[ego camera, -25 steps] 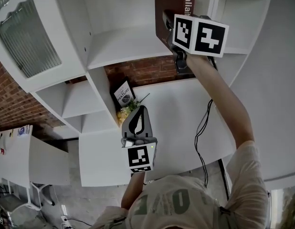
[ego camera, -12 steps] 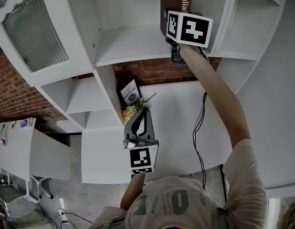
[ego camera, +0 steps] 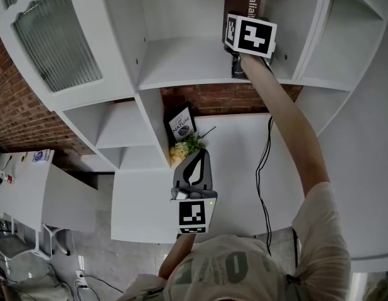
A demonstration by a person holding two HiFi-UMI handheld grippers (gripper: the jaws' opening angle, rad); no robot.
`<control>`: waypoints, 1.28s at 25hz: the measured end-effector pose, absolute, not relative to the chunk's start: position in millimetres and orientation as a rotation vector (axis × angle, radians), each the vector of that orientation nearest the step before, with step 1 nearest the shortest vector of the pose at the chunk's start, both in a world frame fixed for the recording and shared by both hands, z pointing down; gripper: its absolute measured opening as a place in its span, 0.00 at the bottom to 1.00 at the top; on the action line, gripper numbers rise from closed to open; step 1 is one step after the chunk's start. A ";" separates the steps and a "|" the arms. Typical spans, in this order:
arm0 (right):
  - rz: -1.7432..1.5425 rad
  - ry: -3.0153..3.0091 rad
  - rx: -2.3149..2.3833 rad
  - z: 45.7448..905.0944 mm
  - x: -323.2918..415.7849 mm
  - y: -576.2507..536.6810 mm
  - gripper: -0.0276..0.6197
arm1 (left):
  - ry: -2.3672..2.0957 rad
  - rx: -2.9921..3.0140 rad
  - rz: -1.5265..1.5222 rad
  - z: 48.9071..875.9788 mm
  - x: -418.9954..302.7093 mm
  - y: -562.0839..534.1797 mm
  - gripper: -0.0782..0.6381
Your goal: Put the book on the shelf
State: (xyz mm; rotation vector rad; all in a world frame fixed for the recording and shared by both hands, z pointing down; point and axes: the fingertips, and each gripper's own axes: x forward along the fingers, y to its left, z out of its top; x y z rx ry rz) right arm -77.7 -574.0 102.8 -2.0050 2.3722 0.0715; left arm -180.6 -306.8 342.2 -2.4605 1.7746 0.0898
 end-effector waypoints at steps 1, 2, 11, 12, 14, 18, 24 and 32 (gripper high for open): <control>0.073 2.370 -2.007 102.8 -78.2 -576.0 0.28 | 1.774 -2.461 0.088 342.6 -180.6 -308.1 0.13; 0.073 2.369 -2.007 102.6 -78.5 -577.6 0.28 | 1.774 -2.463 0.088 343.0 -180.5 -309.2 0.13; 0.086 2.362 -2.003 100.7 -82.2 -590.3 0.28 | 1.767 -2.464 0.084 343.3 -176.5 -316.2 0.13; 0.095 2.362 -1.994 99.0 -82.7 -589.8 0.28 | 1.768 -2.462 0.082 343.4 -176.9 -316.7 0.13; 0.106 2.363 -1.985 96.7 -84.4 -589.1 0.28 | 1.776 -2.457 0.080 344.0 -179.0 -317.7 0.13; 0.067 2.364 -1.973 100.4 -83.0 -589.6 0.28 | 1.775 -2.454 0.082 342.8 -178.1 -316.3 0.13; 0.151 2.346 -1.932 88.2 -77.5 -582.8 0.36 | 1.772 -2.448 0.098 337.7 -176.6 -313.3 0.13; 0.275 2.387 -1.810 62.6 -82.5 -544.0 0.39 | 1.698 -2.457 0.136 327.9 -151.7 -304.7 0.13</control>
